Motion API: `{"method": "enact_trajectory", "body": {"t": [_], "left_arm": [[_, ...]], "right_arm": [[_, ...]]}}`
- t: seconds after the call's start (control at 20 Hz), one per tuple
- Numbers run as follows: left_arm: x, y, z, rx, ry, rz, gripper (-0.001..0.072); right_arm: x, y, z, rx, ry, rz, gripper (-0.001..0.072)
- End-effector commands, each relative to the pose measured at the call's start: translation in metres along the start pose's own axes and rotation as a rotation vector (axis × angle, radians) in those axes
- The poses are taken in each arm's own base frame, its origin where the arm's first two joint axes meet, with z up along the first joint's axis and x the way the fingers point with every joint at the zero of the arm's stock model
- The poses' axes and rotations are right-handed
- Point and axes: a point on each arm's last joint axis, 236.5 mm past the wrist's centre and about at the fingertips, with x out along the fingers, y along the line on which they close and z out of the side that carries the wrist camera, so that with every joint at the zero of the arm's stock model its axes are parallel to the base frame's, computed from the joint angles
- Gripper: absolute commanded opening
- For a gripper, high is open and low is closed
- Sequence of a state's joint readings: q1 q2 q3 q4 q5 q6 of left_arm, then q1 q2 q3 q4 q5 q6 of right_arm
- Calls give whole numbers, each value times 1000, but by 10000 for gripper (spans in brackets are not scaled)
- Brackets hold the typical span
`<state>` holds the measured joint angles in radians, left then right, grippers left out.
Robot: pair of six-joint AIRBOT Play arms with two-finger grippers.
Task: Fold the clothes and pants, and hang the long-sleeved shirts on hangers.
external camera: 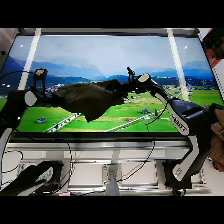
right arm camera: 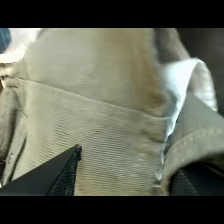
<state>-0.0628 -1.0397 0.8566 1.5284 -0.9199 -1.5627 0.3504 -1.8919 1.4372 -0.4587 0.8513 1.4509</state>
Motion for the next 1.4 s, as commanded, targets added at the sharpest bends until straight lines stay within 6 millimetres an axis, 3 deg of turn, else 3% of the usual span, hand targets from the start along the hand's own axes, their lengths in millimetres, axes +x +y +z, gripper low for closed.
{"method": "enact_trajectory", "body": {"t": [0.0, 0.05, 0.15, 0.2, 0.3, 0.45, 0.55, 0.65, 0.75, 0.85, 1.0, 1.05, 1.25, 1.35], "left_arm": [[0, -11, 3, -35, -13, -45, 56], [0, -14, 6, -47, -23, -60, 56], [-1, -18, 13, -64, -54, -79, 57], [-1, -19, 18, -64, -75, -80, 57], [-5, -25, 34, -66, -140, -96, 57], [-37, -46, 79, -103, -357, -172, 57], [-83, -53, 121, -115, -586, -202, 56], [-142, -50, 157, -123, -839, -211, 57], [-172, -47, 166, -128, -939, -214, 57], [-156, -53, 150, -119, -838, -224, 56], [-107, -74, 90, -127, -500, -273, 57], [-98, -84, 70, -124, -404, -300, 57], [-57, -131, -18, -36, -21, -376, 57], [-32, -149, -54, 10, 94, -384, 57]], "right_arm": [[12, 13, -2, -22, -36, 16, 553], [14, 14, 2, -25, -59, 13, 501], [14, 14, 13, -26, -111, 8, 91], [13, 15, 18, -23, -129, 9, 25], [3, 26, 26, -66, -139, 28, 25], [-41, 78, 58, -244, -214, 100, 24], [-90, 113, 94, -370, -329, 101, 24], [-141, 138, 122, -433, -423, 71, 23], [-177, 150, 135, -470, -457, 21, 23], [-193, 151, 132, -509, -435, -42, 23], [-189, 137, 108, -541, -314, -105, 24], [-187, 125, 103, -549, -273, -148, 23], [-200, 41, 100, -560, -160, -485, 23], [-200, 14, 96, -538, -114, -564, 24]]}}
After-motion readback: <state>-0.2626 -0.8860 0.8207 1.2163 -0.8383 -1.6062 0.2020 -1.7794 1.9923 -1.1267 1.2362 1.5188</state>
